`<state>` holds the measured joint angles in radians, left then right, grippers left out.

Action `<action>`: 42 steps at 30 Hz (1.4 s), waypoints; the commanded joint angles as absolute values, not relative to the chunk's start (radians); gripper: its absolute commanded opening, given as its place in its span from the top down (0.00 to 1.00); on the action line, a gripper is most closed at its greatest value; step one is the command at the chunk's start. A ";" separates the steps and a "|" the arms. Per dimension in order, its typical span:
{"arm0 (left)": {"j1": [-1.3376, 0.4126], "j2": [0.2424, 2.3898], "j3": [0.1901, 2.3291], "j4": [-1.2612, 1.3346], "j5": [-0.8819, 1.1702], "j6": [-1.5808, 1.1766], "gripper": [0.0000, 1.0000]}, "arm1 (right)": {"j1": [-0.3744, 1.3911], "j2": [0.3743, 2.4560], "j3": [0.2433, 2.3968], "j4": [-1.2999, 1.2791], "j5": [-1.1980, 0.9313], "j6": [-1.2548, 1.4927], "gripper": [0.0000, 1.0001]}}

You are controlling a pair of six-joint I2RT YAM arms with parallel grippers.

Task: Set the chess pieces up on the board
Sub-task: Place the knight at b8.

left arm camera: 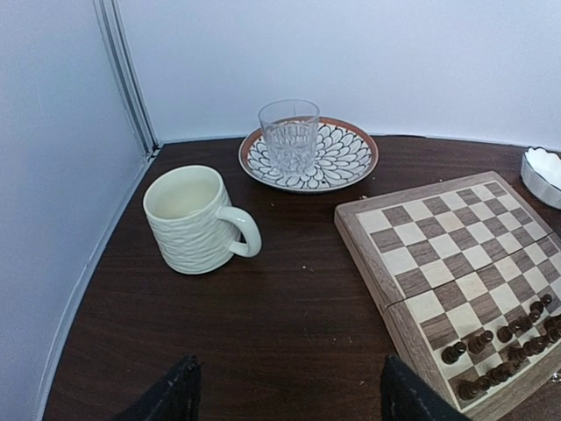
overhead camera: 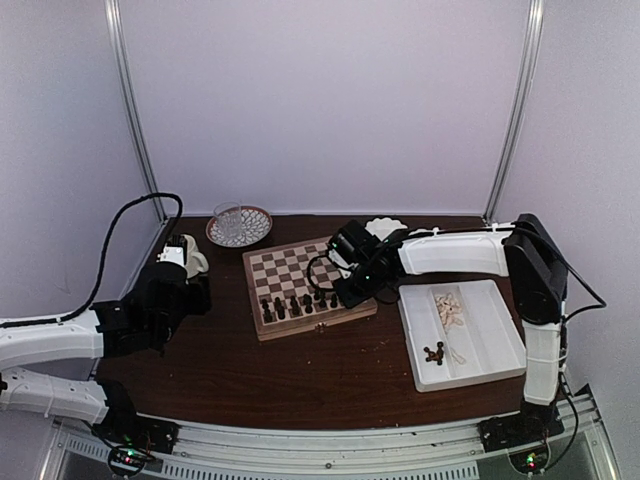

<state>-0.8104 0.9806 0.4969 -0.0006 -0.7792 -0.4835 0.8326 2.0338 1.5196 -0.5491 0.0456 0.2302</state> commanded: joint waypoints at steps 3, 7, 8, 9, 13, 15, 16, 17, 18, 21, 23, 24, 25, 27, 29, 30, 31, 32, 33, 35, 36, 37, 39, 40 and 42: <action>-0.804 0.980 0.502 0.037 -0.770 -0.474 0.30 | 0.831 2.055 1.532 -0.538 0.039 0.216 0.93; -0.804 0.968 0.497 0.038 -0.773 -0.473 0.30 | 0.831 2.057 1.532 -0.535 0.050 0.216 0.93; -0.804 0.965 0.496 0.038 -0.772 -0.473 0.30 | 0.831 2.059 1.533 -0.534 0.051 0.215 0.93; -0.804 0.964 0.496 0.038 -0.772 -0.474 0.30 | 0.831 2.059 1.534 -0.533 0.052 0.215 0.93; -0.804 0.966 0.495 0.040 -0.773 -0.471 0.30 | 0.831 2.065 1.531 -0.520 0.052 0.210 0.93; -0.804 0.969 0.498 0.040 -0.772 -0.471 0.30 | 0.831 2.068 1.535 -0.519 0.056 0.208 0.93; -0.804 0.970 0.498 0.040 -0.772 -0.471 0.30 | 0.831 2.069 1.534 -0.519 0.058 0.206 0.93; -0.804 0.972 0.499 0.039 -0.772 -0.470 0.30 | 0.831 2.069 1.535 -0.519 0.062 0.206 0.93; -0.804 0.972 0.499 0.040 -0.771 -0.471 0.30 | 0.831 2.070 1.535 -0.519 0.065 0.205 0.93; -0.804 0.971 0.499 0.039 -0.770 -0.471 0.30 | 0.831 2.074 1.537 -0.518 0.073 0.203 0.93; -0.804 0.971 0.499 0.038 -0.770 -0.471 0.30 | 0.831 2.078 1.540 -0.518 0.079 0.202 0.93; -0.804 0.970 0.499 0.038 -0.770 -0.471 0.30 | 0.831 2.080 1.541 -0.520 0.083 0.202 0.92; -0.804 0.971 0.499 0.037 -0.769 -0.471 0.30 | 0.831 2.081 1.543 -0.521 0.085 0.201 0.92; -0.804 0.971 0.499 0.037 -0.769 -0.471 0.30 | 0.831 2.083 1.545 -0.522 0.091 0.201 0.92; -0.804 0.971 0.499 0.037 -0.769 -0.471 0.30 | 0.831 2.083 1.546 -0.523 0.094 0.201 0.89; -0.804 0.971 0.499 0.036 -0.769 -0.470 0.30 | 0.831 2.082 1.547 -0.523 0.094 0.201 0.88; -0.804 0.971 0.499 0.035 -0.768 -0.470 0.30 | 0.831 2.078 1.545 -0.523 0.092 0.201 0.86; -0.803 0.971 0.499 0.035 -0.767 -0.471 0.30 | 0.831 2.075 1.542 -0.522 0.089 0.201 0.85; -0.804 0.971 0.499 0.035 -0.767 -0.471 0.30 | 0.831 2.071 1.540 -0.520 0.087 0.200 0.83; -0.803 0.970 0.499 0.035 -0.767 -0.471 0.30 | 0.831 2.063 1.534 -0.514 0.084 0.199 0.83; -0.804 0.970 0.499 0.035 -0.767 -0.471 0.30 | 0.831 2.060 1.532 -0.514 0.083 0.199 0.84; -0.804 0.971 0.499 0.035 -0.767 -0.471 0.30 | 0.831 2.057 1.531 -0.513 0.082 0.199 0.85; -0.804 0.970 0.500 0.035 -0.765 -0.471 0.30 | 0.831 2.054 1.531 -0.515 0.079 0.198 0.85; -0.804 0.971 0.500 0.035 -0.765 -0.471 0.30 | 0.831 2.054 1.531 -0.516 0.080 0.198 0.85; -0.804 0.971 0.500 0.035 -0.765 -0.471 0.30 | 0.831 2.053 1.530 -0.517 0.080 0.198 0.85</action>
